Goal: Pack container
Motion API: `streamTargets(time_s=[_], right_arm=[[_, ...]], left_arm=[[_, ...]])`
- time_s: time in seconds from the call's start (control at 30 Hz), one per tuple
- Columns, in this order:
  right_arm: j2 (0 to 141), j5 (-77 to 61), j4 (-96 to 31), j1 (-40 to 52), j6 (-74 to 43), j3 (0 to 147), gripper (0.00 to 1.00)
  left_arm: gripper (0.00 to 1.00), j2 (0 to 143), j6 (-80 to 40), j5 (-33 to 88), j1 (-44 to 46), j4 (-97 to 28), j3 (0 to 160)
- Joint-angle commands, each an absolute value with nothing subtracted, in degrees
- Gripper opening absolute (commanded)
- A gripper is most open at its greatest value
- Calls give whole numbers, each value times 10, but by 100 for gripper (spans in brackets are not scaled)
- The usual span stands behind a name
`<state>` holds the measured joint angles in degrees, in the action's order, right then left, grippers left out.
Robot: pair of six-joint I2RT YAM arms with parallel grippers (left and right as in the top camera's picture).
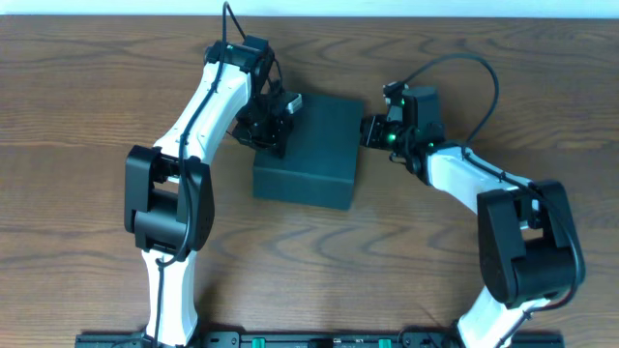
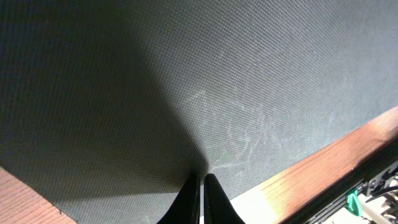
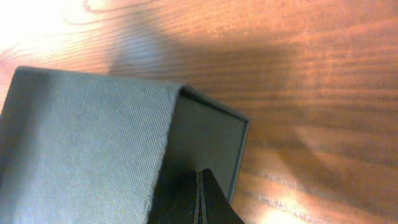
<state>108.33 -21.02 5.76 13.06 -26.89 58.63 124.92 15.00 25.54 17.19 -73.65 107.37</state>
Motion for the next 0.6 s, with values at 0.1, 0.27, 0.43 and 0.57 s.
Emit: streamTargets(time_s=[0.1,0.27,0.43,0.57], right_arm=[[1098,-225,17,127,-228,638,1],[1088,-225,-95,101,-225,646,1],[1012,-197,-246,79,-159,660,1],[893,-149,-365,90,-146,659,2]], left_arm=[[6,1246,140,235,192,-737,1061],[6,1246,128,217,191,-730,1063],[5,1238,128,215,187,-722,1073],[6,1205,128,201,183,-703,1094]])
